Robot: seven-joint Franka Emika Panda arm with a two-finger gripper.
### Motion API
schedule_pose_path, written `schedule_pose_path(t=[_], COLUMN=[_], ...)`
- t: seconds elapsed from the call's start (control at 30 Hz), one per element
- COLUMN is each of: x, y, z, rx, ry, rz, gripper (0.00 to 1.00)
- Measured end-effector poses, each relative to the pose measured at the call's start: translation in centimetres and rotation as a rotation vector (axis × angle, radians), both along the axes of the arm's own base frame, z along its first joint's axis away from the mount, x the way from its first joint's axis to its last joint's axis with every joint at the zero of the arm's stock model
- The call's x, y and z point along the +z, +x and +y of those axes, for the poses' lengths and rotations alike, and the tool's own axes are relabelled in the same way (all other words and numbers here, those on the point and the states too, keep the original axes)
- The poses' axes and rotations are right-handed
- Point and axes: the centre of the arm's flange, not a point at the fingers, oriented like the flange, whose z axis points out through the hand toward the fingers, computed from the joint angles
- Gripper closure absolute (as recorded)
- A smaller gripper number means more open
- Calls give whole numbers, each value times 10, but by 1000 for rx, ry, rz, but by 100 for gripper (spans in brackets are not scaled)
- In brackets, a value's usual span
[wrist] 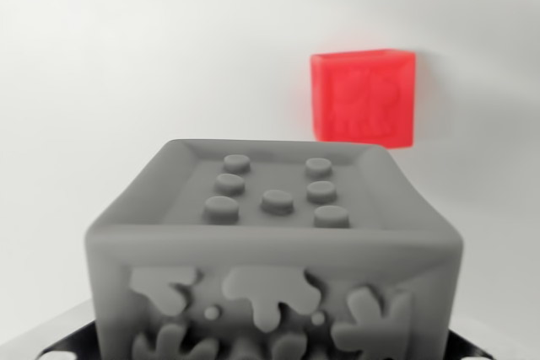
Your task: Destack cube
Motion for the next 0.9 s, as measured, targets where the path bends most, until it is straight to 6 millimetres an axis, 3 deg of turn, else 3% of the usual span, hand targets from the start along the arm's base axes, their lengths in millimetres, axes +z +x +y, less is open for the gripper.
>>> schedule_pose_path(t=[0.9], x=[-7], y=[-32], z=[40], rx=[-87], ry=[0], rz=[1], gripper=[100])
